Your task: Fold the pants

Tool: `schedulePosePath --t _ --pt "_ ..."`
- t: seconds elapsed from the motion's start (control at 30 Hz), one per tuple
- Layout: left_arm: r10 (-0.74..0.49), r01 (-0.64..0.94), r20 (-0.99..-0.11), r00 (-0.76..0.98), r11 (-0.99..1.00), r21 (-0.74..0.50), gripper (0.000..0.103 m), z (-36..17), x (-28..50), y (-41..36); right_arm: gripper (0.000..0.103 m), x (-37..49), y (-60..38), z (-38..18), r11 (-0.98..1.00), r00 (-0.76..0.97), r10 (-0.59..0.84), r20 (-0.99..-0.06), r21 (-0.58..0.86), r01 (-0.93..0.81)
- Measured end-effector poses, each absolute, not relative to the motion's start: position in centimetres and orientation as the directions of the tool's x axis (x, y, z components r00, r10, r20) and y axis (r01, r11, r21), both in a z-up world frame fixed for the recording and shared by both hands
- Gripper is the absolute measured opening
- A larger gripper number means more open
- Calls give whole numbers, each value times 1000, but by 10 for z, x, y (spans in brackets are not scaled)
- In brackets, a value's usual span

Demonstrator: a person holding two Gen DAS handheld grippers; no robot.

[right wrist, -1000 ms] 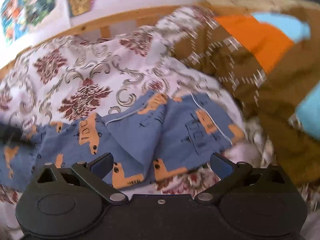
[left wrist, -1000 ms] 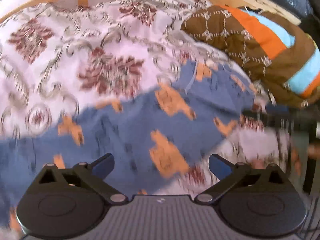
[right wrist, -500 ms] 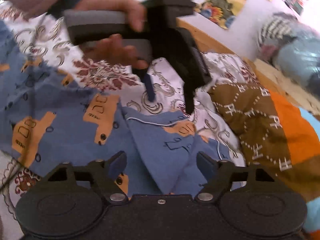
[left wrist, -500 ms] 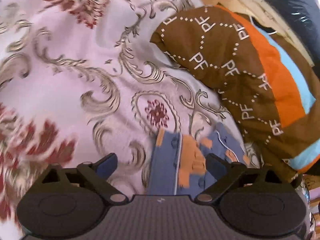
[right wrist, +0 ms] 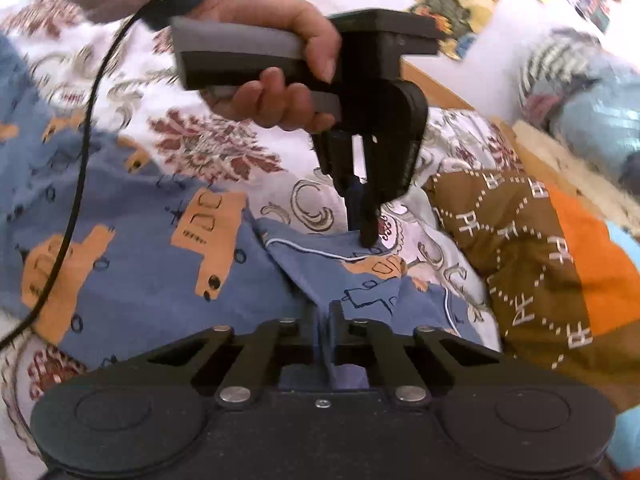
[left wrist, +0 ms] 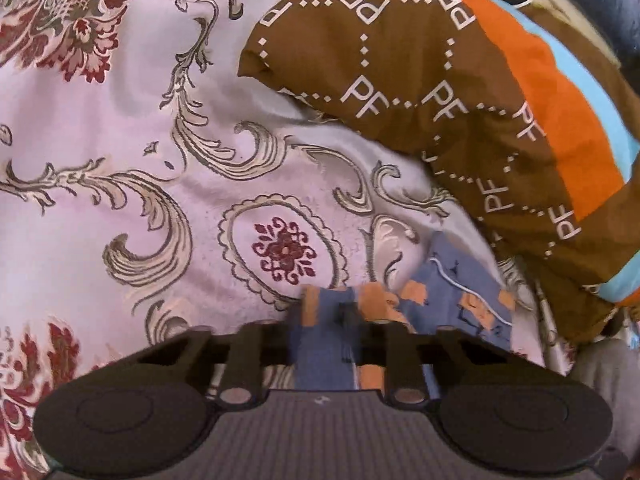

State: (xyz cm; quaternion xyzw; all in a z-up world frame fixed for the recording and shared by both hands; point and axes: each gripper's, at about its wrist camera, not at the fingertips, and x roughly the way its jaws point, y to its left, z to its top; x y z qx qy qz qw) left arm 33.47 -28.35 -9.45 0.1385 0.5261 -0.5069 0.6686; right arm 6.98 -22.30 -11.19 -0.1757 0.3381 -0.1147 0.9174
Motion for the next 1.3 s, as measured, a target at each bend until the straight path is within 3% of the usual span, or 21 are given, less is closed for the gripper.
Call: schedulePosePath --t 0.13,0.43,0.63,0.83,1.13,1.2,1.27,1.3 --pt "-530 797 -845 -69 480 -366 4 -86 336 -282 0 65 -233 -104 932 751 -327 -573 -324 159" --pt "-506 743 -861 -56 555 -374 3 -58 324 -299 0 37 -266 -82 931 766 -338 -547 -74 358" --pt "-460 692 -887 -46 625 -360 3 -28 303 -332 0 13 -308 -78 826 741 -323 -589 206 525" --pt "-429 638 -903 -16 691 -340 3 -30 280 -377 1 3 -331 -84 731 710 -320 -627 313 606" --pt "-475 522 -878 -67 733 -437 6 -69 263 -400 20 -3 -345 -86 654 653 -371 -660 313 689" --pt "-484 531 -873 -62 725 -440 7 -68 259 -399 35 -5 -345 -84 650 647 -394 -653 300 698" --pt "-490 546 -870 -48 717 -434 9 -64 256 -398 41 -5 -345 -79 657 652 -425 -628 282 699" --pt "-496 554 -867 -39 712 -432 15 -61 253 -396 47 -3 -346 -77 662 655 -441 -614 270 699"
